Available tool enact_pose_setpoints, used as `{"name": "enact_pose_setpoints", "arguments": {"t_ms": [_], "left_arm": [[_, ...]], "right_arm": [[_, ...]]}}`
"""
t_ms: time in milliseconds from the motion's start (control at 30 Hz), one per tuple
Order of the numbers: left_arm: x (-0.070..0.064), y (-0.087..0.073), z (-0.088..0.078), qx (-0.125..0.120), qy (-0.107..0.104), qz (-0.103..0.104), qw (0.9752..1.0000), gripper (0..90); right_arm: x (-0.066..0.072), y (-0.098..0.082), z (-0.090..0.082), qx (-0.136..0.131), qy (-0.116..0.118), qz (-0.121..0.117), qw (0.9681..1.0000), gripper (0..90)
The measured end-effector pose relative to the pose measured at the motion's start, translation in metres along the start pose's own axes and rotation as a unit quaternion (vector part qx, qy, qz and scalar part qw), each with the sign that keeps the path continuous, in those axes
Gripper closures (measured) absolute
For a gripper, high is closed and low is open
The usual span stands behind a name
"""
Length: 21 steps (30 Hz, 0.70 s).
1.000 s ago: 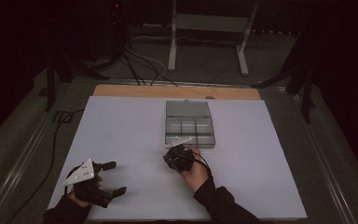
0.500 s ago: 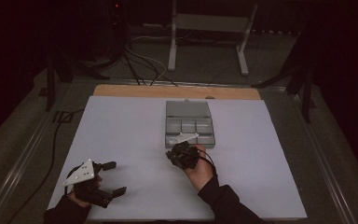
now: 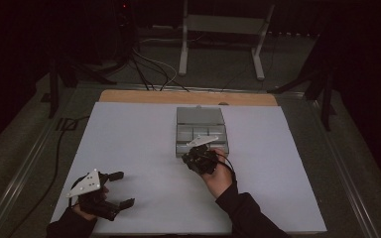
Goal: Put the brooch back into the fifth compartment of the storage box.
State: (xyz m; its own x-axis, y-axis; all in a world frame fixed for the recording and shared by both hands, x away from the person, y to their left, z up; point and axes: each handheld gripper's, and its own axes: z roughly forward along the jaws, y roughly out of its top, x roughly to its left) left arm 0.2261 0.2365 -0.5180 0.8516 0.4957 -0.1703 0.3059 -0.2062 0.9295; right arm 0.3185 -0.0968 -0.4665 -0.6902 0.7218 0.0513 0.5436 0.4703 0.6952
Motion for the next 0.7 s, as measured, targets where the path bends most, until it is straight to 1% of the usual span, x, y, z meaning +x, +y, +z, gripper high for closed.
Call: {"name": "enact_pose_setpoints", "arguments": {"t_ms": [300,533,700], "left_arm": [[0.0,0.0,0.0,0.001,0.0,0.001,1.0,1.2],[0.0,0.0,0.0,0.001,0.0,-0.001,1.0,1.2],[0.0,0.0,0.0,0.001,0.0,-0.001,1.0,1.2]], "right_arm": [[-0.01,0.011,-0.01,-0.01,-0.01,0.003,0.9999,86.2],[-0.016,0.017,-0.013,-0.014,-0.016,0.003,0.9998,86.2],[-0.021,0.02,-0.016,-0.021,-0.021,0.008,0.9995,86.2]]}}
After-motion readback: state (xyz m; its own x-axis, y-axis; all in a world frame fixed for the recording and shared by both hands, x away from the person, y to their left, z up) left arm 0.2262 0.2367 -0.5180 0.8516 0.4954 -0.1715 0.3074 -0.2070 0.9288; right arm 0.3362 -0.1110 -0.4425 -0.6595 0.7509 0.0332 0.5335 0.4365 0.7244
